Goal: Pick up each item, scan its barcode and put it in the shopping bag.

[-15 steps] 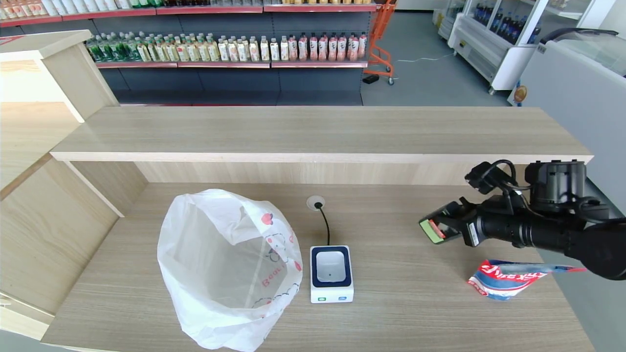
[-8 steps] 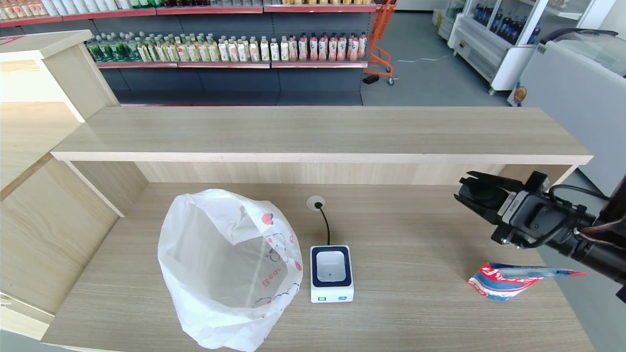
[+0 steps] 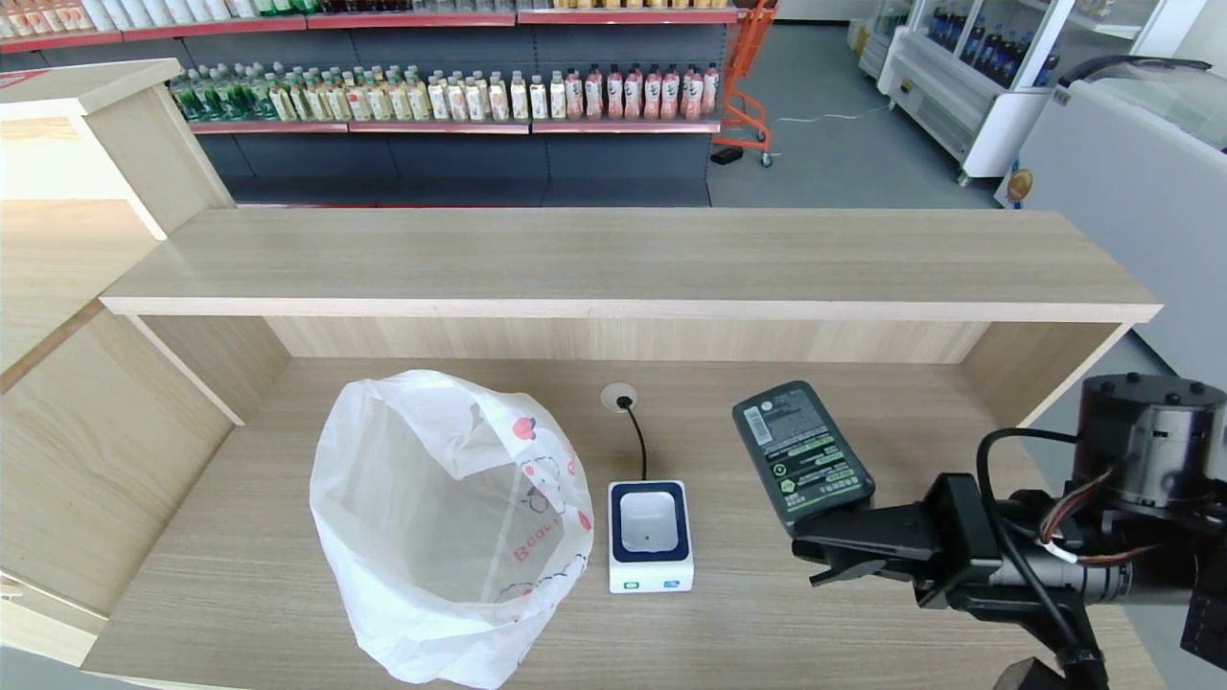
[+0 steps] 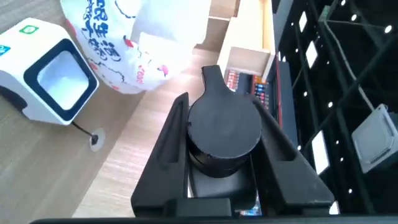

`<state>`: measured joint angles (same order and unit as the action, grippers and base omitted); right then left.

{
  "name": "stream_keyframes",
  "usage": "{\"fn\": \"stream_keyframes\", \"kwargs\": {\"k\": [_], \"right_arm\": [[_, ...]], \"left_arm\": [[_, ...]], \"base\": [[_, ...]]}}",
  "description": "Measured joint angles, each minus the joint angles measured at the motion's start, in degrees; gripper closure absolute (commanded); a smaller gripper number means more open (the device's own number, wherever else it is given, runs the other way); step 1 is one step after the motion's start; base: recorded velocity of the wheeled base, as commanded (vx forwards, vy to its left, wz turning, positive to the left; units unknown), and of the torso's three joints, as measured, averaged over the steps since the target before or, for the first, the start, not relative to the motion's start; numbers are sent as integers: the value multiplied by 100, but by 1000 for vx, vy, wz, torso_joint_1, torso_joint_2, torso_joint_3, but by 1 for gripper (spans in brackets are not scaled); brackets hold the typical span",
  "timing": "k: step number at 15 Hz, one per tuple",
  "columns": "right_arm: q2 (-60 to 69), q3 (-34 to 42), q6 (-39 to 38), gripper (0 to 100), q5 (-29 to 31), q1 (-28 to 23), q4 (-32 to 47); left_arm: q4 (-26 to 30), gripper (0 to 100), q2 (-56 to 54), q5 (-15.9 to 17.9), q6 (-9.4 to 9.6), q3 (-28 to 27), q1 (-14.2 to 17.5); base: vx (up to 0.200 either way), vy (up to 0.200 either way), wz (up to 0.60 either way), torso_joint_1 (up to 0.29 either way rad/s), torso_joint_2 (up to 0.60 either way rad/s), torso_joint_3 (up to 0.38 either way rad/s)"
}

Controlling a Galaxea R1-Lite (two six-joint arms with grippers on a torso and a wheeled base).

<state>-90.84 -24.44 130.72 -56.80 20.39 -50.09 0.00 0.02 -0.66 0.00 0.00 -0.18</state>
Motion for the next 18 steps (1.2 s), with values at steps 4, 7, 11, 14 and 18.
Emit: {"fn": "stream_keyframes", "kwargs": {"k": [4,7,11,14,18], "right_arm": [[-207,-57,816,100,-372,135,-111],[-267,-83,863,100,-508,206,-739],[-284,-39,808,100,-681,507,-1740],[-330,144,742,100,-725,859,-2277],[-354,427,762,100,-725,1331,-2172]], "left_arm": [[0,0,0,-2,0,0,-2],[0,0,0,-2,0,0,2],[0,0,0,-2,0,0,-2],[0,0,0,-2,0,0,0],[0,0,0,-2,0,0,0]], "base": [[0,0,0,0,0,0],[0,0,0,0,0,0],[0,0,0,0,0,0],[0,0,0,0,0,0],[0,0,0,0,0,0]]}}
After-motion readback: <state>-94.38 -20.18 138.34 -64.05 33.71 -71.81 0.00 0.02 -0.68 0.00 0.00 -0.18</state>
